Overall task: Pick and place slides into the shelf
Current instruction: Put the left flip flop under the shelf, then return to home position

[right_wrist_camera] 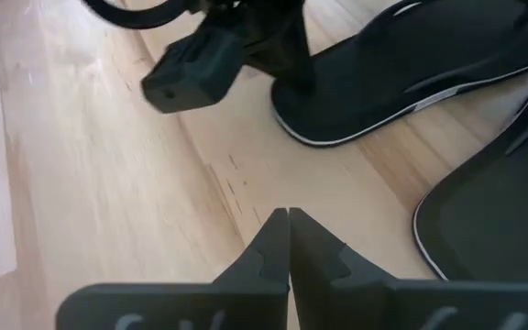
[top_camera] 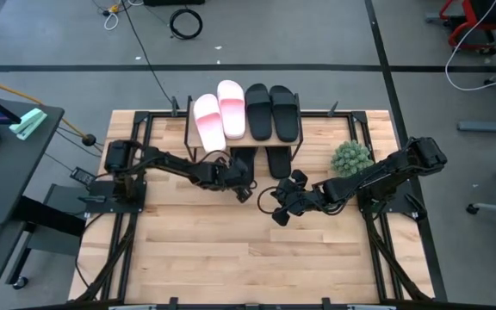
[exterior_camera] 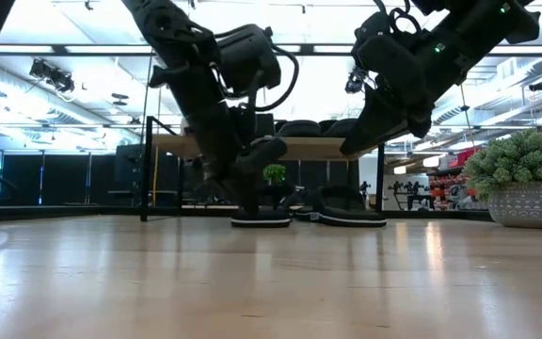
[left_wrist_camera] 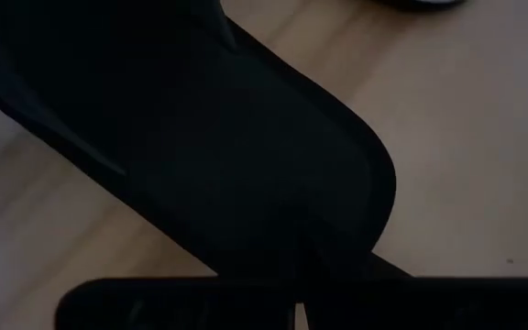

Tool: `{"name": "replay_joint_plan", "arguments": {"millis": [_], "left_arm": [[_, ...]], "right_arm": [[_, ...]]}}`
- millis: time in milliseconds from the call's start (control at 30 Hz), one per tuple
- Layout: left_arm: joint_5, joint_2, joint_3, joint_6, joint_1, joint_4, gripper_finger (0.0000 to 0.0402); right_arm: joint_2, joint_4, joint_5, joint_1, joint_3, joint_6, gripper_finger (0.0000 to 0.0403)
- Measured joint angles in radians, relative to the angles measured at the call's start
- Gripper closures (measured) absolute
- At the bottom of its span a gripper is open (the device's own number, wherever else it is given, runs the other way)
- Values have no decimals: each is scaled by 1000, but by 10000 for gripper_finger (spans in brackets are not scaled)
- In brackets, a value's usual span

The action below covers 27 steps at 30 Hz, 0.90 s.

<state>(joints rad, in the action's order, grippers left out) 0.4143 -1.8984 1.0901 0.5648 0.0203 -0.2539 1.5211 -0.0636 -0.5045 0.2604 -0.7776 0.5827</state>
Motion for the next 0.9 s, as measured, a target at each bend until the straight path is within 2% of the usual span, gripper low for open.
{"name": "replay_joint_plan", "arguments": {"millis": [333, 467, 567, 767, 900], "left_arm": [[-2, -2, -1, -79, 70, 17, 396], [2, -1, -2, -89, 71, 61, 399], [4, 26, -2, -162, 61, 61, 395], [1, 193, -2, -183, 40, 46, 371], [6, 363, -2, -298, 20, 33, 363]], "right_arm": [[0, 0, 0, 0, 0, 0, 398], [0, 0, -1, 0, 0, -1, 398], [0, 0, -16, 0, 0, -22, 398], [-75, -14, -6, 4, 0, -118, 398], [-183, -34, 62, 5, 0, -146, 396]]}}
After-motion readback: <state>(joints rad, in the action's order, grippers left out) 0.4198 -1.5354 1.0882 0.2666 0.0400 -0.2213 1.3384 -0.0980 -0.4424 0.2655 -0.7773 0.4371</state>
